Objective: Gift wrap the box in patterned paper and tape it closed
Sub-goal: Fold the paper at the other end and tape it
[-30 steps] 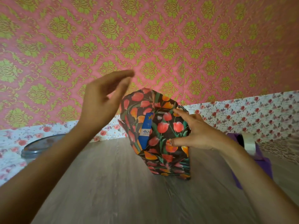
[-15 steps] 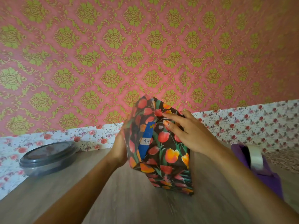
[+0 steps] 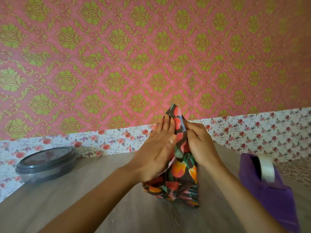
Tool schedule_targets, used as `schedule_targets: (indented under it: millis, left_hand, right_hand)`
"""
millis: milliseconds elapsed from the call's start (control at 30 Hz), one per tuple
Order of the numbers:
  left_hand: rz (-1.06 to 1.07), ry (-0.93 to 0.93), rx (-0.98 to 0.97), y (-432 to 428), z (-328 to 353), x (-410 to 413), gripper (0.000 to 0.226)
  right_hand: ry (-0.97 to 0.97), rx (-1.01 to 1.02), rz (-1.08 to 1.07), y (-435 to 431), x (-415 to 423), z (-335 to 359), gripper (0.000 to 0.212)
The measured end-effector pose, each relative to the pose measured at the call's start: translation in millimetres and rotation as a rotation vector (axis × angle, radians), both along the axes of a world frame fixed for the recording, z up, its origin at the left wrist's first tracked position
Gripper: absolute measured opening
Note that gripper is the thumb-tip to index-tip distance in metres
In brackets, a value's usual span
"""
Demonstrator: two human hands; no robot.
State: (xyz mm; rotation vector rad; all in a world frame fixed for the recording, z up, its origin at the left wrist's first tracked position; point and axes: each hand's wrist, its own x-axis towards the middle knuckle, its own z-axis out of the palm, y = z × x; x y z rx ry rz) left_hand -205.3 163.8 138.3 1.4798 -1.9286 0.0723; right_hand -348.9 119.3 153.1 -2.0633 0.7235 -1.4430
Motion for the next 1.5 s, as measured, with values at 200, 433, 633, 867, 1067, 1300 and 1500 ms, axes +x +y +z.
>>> schedule_targets:
  millis: [200, 433, 633, 867, 1067, 1300, 1500]
  left_hand:
    - [0.068, -0.337, -0.110, 30, -1, -17, 0.089]
    - [0.186, -0.525, -0.039, 33, 5, -32, 0.103]
    - [0.243, -0.566, -0.100, 34, 12, -36, 0.126]
    - [0.178, -0.463, -0.036, 31, 13, -35, 0.142]
    - [-0.104, -0.179, 0.024, 38, 17, -26, 0.116]
    - [-0.253, -0.529, -0.057, 73, -17, -40, 0.110]
    - [-0.067, -0.741, -0.306, 69, -44, -39, 0.109]
  right_hand:
    - [-0.445, 0.245, 0.134, 6, 8, -7, 0.034]
    - [-0.571, 0.342, 0.323, 7, 2, -5, 0.029]
    - [-0.615, 0.371, 0.345, 6, 4, -7, 0.029]
    - [-0.442, 0.313, 0.092, 6, 2, -6, 0.012]
    - [-0.281, 0.291, -0.015, 0, -6, 0, 0.015]
    - [-0.316, 0.430, 0.002, -17, -4, -1, 0.021]
    - [-0.291, 0.421, 0.002, -15, -1, 0, 0.034]
